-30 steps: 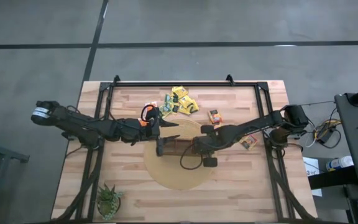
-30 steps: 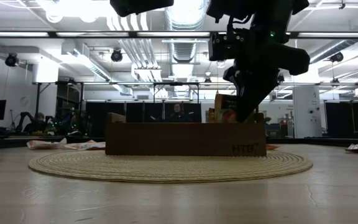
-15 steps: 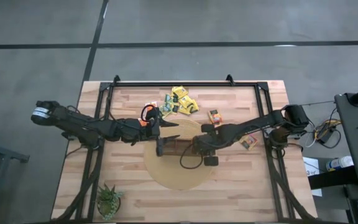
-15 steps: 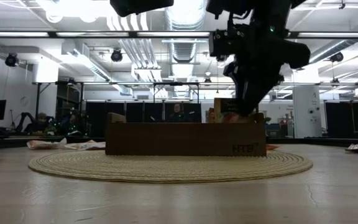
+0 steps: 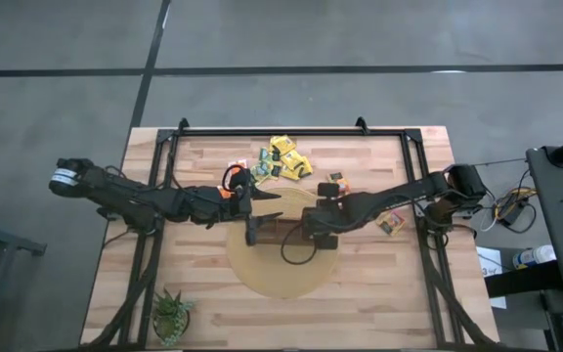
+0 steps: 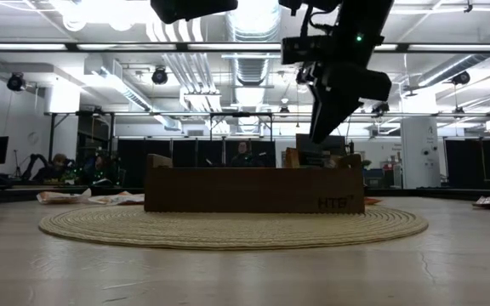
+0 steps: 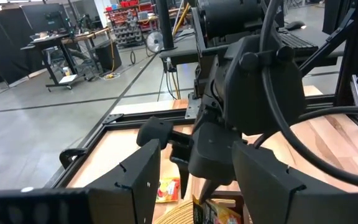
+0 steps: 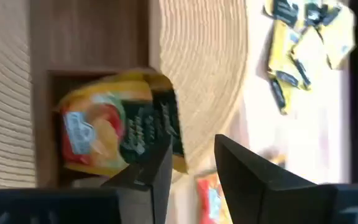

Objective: Pick & Place Tea
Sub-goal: Put the orange and green tea bag into the wooden organizer

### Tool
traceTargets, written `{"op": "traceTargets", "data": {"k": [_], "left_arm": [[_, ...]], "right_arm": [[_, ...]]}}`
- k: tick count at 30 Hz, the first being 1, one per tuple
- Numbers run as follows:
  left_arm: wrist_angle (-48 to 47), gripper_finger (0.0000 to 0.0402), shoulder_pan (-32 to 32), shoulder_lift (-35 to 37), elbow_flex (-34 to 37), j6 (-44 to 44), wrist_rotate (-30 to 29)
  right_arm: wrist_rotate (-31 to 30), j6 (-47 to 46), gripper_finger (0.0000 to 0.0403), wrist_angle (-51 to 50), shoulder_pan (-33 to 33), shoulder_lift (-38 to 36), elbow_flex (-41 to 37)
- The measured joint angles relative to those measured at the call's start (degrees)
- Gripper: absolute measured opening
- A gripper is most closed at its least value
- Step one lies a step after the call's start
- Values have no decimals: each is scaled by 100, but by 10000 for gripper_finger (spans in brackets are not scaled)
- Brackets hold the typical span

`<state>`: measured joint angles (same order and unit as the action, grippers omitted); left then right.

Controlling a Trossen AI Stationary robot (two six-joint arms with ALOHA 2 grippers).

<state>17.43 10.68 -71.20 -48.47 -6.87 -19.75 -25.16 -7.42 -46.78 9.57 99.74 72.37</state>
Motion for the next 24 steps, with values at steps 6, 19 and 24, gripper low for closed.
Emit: {"op": "traceTargets", "data": {"k": [6, 19, 24], "left_arm": [[0, 195, -4, 0, 0, 0, 0], [-52, 195, 0, -2, 0, 0, 0], [-46, 195, 0, -2, 0, 0, 0]], "right_arm": [[-37, -7, 104, -1, 4, -105, 13], [-46, -553, 77, 96, 4, -1759, -1327], [-25, -1314, 73, 46, 1, -2780, -2128]]}}
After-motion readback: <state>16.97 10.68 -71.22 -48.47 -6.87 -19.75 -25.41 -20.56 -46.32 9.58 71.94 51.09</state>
